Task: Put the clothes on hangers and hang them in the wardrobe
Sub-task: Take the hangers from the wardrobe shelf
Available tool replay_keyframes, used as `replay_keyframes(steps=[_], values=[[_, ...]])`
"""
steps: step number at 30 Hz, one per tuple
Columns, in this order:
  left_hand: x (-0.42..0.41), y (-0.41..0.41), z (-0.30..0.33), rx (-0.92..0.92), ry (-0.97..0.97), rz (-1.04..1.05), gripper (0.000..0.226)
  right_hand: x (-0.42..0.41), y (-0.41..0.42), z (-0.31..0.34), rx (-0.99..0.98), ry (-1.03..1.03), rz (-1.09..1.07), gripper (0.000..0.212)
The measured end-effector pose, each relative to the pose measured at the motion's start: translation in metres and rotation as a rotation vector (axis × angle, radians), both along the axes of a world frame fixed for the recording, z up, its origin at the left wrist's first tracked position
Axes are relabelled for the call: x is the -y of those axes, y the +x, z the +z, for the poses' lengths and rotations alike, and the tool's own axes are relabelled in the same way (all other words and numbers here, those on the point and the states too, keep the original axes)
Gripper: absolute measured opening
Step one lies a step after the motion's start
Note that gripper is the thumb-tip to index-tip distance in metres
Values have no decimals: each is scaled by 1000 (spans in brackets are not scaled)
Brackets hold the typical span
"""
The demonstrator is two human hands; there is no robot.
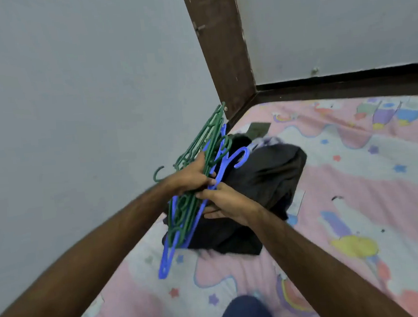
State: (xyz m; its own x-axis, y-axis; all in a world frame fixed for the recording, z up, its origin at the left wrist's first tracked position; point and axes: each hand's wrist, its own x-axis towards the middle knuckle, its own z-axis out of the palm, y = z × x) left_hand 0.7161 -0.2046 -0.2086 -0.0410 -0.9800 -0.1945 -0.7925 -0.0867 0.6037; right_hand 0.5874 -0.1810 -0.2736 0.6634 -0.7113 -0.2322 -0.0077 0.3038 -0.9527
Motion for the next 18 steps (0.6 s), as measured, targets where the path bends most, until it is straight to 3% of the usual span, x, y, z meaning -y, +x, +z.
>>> replay_keyframes(steps=[4,9,14,18], values=[[-71,99,-74,10,56,-118,71,-53,36,-75,-117,-136,89,20],[-175,199,-141,62,74,-168,73,-117,30,-123,-134,-70,-232,29],[-224,221,-195,269,89,-153,82,-162,58,-71,-425,-258,-219,23],[-231,210,-225,309,61,-280,81,-177,98,-27,-756,-644,5,21]])
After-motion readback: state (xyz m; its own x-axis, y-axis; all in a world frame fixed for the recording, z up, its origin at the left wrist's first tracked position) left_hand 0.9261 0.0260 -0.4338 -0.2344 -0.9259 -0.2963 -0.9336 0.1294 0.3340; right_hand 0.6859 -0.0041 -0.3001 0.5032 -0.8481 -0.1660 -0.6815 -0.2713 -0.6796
